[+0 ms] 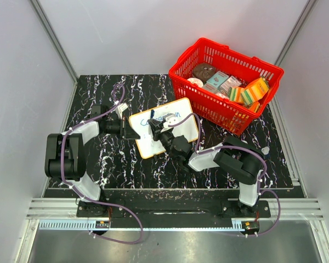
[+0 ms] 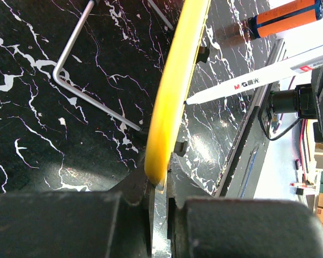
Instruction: Write a sentence on the whiteboard
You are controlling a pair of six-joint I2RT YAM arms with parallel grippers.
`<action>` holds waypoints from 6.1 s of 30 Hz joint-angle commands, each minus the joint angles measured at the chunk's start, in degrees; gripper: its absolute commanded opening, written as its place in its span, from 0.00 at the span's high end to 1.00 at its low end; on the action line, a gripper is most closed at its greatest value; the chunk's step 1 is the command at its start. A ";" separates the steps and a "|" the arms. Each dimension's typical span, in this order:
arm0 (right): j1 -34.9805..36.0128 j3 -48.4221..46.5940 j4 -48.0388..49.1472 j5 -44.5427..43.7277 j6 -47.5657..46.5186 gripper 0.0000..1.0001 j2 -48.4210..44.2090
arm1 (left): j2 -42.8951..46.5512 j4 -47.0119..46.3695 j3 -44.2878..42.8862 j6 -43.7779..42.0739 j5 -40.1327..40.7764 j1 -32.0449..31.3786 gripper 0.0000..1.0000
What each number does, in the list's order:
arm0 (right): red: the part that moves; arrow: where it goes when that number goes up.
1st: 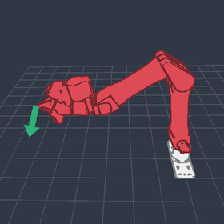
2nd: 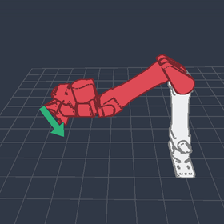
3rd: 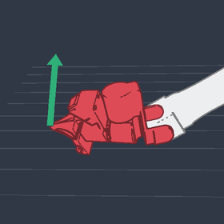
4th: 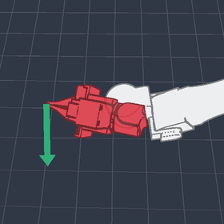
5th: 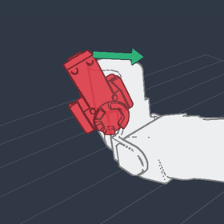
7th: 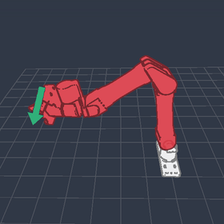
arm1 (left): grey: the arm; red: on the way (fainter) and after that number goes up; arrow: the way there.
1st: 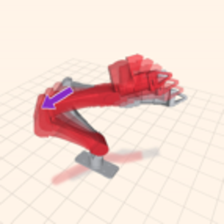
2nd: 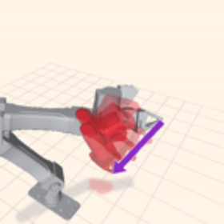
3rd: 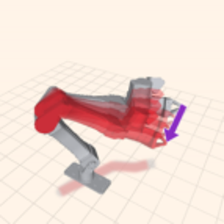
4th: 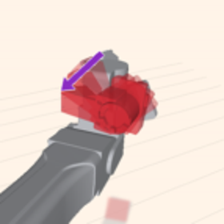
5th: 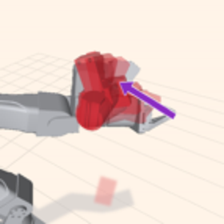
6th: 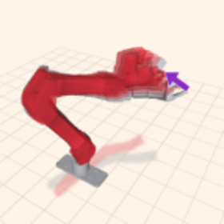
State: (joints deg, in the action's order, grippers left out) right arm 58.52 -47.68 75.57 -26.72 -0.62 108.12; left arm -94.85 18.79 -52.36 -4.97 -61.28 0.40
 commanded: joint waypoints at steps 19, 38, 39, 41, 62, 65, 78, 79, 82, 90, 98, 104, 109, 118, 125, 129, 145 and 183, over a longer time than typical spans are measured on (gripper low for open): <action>-0.51 3.74 12.76 -2.02 2.38 1.00 0.34 | 0.01 -2.44 -0.20 -5.49 10.39 -0.14 1.00; -3.06 0.75 13.02 -2.20 0.89 1.00 -1.24 | 0.19 -2.35 -0.11 -5.75 10.30 -0.05 1.00; -3.15 0.49 13.02 -1.93 0.89 1.00 -1.33 | 0.10 -2.35 -0.11 -5.75 10.21 -0.14 1.00; -3.41 0.13 13.11 -1.32 -0.33 1.00 -1.42 | 0.10 -2.26 -0.11 -5.75 10.30 -0.05 1.00; -3.85 4.52 13.20 0.79 0.36 1.00 -7.83 | 0.28 -2.26 -0.20 -5.93 10.39 -0.14 1.00; -4.38 4.88 13.11 0.53 2.47 1.00 -7.48 | 0.36 -2.17 -0.11 -5.93 10.30 -0.14 1.00; -4.91 3.21 11.62 1.93 4.57 1.00 -4.84 | 0.19 -2.09 -0.20 -6.01 10.48 -0.14 1.00; -4.91 3.30 11.53 2.02 4.66 1.00 -4.67 | 0.28 -2.09 -0.29 -6.10 10.48 -0.14 1.00; -4.91 3.47 11.53 2.20 5.37 1.00 -4.41 | 0.28 -2.09 -0.29 -6.10 10.48 -0.05 1.00; -4.91 3.21 11.09 2.64 6.95 1.00 -3.00 | 0.28 -1.91 -0.38 -6.10 10.65 -0.05 1.00; -4.91 2.86 11.26 1.76 7.21 1.00 -1.50 | 0.28 -1.91 -0.29 -6.10 10.56 -0.14 1.00; -4.91 2.33 11.44 -0.26 5.73 1.00 -1.50 | 0.28 -2.00 -0.29 -6.19 10.48 -0.05 1.00; -5.08 1.72 11.27 -2.45 3.96 1.00 -1.42 | 0.19 -2.00 -0.38 -6.19 10.56 -0.14 1.00; -5.52 1.01 11.00 -5.71 2.47 1.00 -0.63 | 0.28 -2.00 -0.29 -6.28 10.56 -0.14 1.00; -5.79 0.40 11.44 -5.98 1.50 1.00 -0.45 | 0.28 -2.00 -0.29 -6.37 10.56 -0.14 1.00; -5.88 0.48 12.32 -4.05 1.50 1.00 -0.10 | 0.37 -1.91 -0.29 -6.37 10.48 -0.14 1.00; -5.88 -0.31 12.58 -0.52 2.38 1.00 0.08 | 0.45 -2.00 -0.20 -6.45 10.30 -0.14 1.00; -5.88 13.66 13.73 -3.34 1.94 1.00 -18.38 | 0.80 0.02 -0.55 -9.35 15.92 -0.14 0.55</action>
State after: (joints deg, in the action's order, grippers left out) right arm 53.17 -35.00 75.31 -27.66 2.33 92.09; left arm -94.85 19.84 -52.80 -9.80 -54.68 0.14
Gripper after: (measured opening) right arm 0.045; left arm 0.412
